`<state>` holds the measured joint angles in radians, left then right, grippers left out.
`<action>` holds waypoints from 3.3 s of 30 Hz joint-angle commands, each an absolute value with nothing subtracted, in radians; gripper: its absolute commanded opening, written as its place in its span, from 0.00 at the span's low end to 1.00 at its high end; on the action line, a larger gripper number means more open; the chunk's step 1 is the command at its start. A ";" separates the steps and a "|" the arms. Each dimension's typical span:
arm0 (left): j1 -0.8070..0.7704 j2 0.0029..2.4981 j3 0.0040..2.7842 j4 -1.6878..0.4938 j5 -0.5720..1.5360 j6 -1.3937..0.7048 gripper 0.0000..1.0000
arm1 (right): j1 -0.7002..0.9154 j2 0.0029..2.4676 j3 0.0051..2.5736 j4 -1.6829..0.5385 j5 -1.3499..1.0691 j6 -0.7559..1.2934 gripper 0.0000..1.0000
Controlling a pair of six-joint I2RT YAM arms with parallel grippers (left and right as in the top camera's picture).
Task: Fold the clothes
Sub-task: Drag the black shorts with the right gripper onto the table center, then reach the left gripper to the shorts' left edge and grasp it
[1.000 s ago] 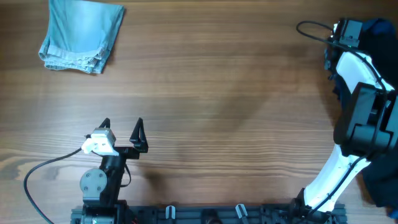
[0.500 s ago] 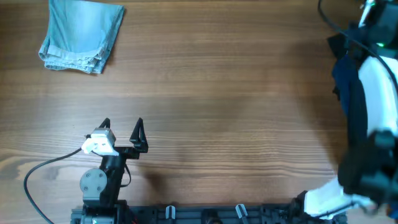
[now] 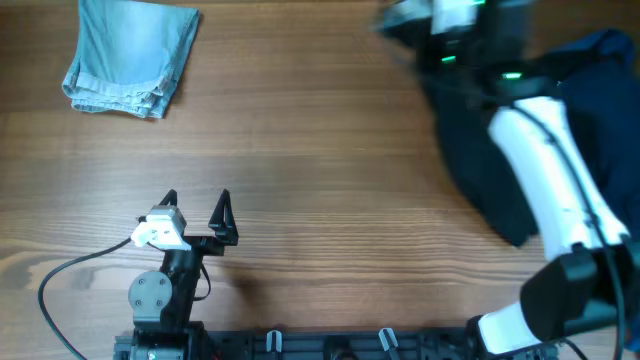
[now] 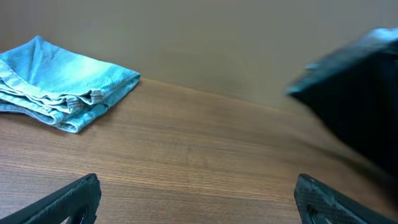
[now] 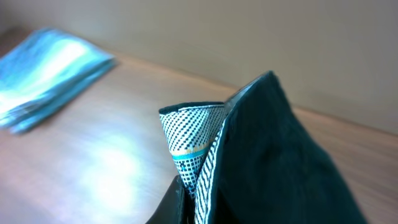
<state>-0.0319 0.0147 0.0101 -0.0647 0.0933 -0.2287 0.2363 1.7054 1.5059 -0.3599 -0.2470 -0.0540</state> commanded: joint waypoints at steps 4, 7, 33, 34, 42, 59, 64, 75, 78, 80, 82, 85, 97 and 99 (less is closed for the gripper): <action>-0.036 0.007 0.006 -0.072 0.081 -0.209 1.00 | 0.511 1.878 1.512 -0.255 -0.295 0.091 0.04; -0.036 0.007 0.006 -0.072 0.081 -0.209 1.00 | 0.607 1.961 1.512 -0.206 -0.258 0.169 0.04; -0.036 0.007 0.006 -0.072 0.081 -0.209 1.00 | 0.084 1.612 1.492 -0.893 -0.213 0.183 0.99; -0.036 0.007 0.006 -0.071 0.079 -0.208 1.00 | 0.059 1.620 1.472 -0.918 -0.214 0.185 1.00; -0.036 0.007 0.006 -0.068 0.090 -0.244 1.00 | 0.022 1.644 1.308 -0.899 -0.194 0.185 1.00; -0.036 0.553 0.363 -0.129 0.419 -0.347 1.00 | 0.021 1.646 1.288 -0.758 -0.153 0.246 1.00; -0.037 0.886 0.628 -0.258 0.453 -0.316 1.00 | 0.021 1.646 1.288 -0.764 -0.155 0.235 1.00; -0.037 1.410 0.713 -0.268 0.384 -0.320 1.00 | 0.021 1.646 1.288 -0.795 -0.146 0.239 1.00; -0.037 1.490 0.730 -0.259 0.384 -0.321 1.00 | 0.021 1.646 1.288 -0.816 -0.146 0.239 1.00; -0.037 1.541 0.730 -0.242 0.384 -0.321 1.00 | 0.021 1.646 1.288 -0.824 -0.146 0.239 1.00; -0.037 1.581 0.731 -0.222 0.385 -0.322 1.00 | 0.021 1.646 1.288 -0.831 -0.147 0.239 1.00; -0.037 1.594 0.731 -0.189 0.385 -0.323 1.00 | 0.021 1.646 1.288 -0.833 -0.157 0.251 1.00; -0.036 1.593 0.731 -0.176 0.388 -0.376 0.04 | 0.021 1.646 1.276 -0.883 -0.149 0.408 1.00; -0.028 1.592 0.731 -0.184 0.380 -0.410 0.04 | 0.021 1.646 1.267 -0.868 -0.148 0.407 1.00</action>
<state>-0.0319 1.5898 0.7170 -0.1757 0.3870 -0.3622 0.0208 1.6363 1.2865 -0.8768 -0.1589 0.3817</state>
